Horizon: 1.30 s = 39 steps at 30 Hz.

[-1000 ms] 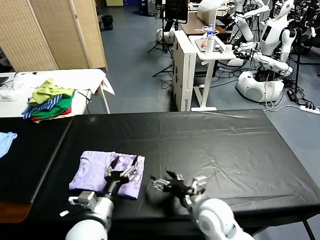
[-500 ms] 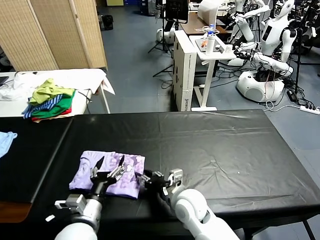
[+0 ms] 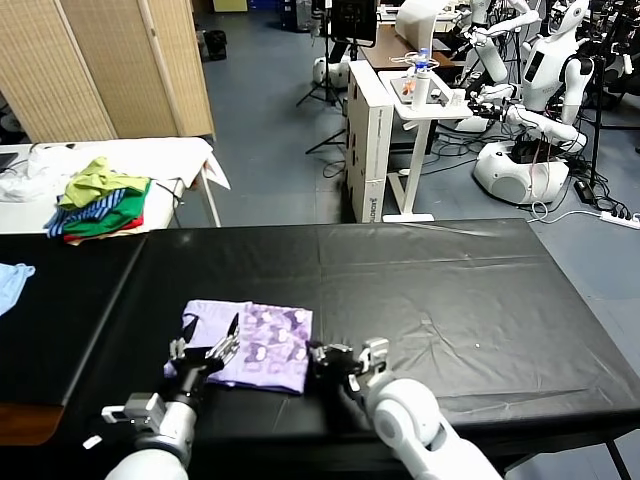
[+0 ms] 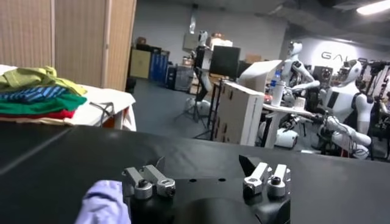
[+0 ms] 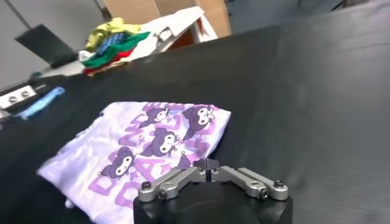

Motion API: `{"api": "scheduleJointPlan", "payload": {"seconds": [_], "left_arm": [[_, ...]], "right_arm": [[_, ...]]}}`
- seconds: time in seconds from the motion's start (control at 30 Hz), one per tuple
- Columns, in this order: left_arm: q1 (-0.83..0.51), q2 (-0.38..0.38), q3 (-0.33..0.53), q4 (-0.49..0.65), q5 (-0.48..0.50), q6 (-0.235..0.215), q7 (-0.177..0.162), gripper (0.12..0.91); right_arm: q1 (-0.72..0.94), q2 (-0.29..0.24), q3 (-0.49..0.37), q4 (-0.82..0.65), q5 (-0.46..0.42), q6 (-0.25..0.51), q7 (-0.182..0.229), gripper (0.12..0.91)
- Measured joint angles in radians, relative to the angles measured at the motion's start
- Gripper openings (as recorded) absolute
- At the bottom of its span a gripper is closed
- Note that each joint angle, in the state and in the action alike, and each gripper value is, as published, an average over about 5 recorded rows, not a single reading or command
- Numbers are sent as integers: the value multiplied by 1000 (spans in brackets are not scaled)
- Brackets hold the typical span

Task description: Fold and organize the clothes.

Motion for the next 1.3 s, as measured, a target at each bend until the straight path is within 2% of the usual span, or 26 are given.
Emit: {"api": "scheduleJointPlan", "payload": {"seconds": [0.07, 0.33, 0.43, 0.53, 0.73, 0.87, 1.07, 1.2, 1.3], "left_arm": [[1, 0, 0, 6, 2, -12, -5, 907], [11, 17, 3, 8, 5, -27, -32, 907], [25, 32, 0, 9, 5, -59, -35, 907], [48, 51, -6, 9, -7, -83, -46, 907], [136, 97, -8, -32, -30, -67, -88, 907], [210, 130, -24, -72, -42, -57, -98, 907], [306, 161, -59, -131, -61, -34, -112, 907], [370, 172, -79, -165, -63, -26, -115, 907], [412, 177, -83, -187, -60, -13, -131, 907]], "right_arm": [[-9, -14, 16, 12, -16, 0, -4, 222], [-68, -54, 77, 74, -38, 17, -5, 715], [-97, -61, 101, 98, -58, 37, -5, 856], [-133, -71, 127, 126, -78, 70, -1, 900], [-253, -88, 207, 206, -101, 118, 3, 907], [-369, -87, 272, 279, -112, 148, 14, 907], [-525, -76, 323, 374, -155, 219, 82, 907], [-629, -63, 340, 420, -211, 291, 126, 907], [-718, -51, 351, 446, -246, 353, 165, 907]]}}
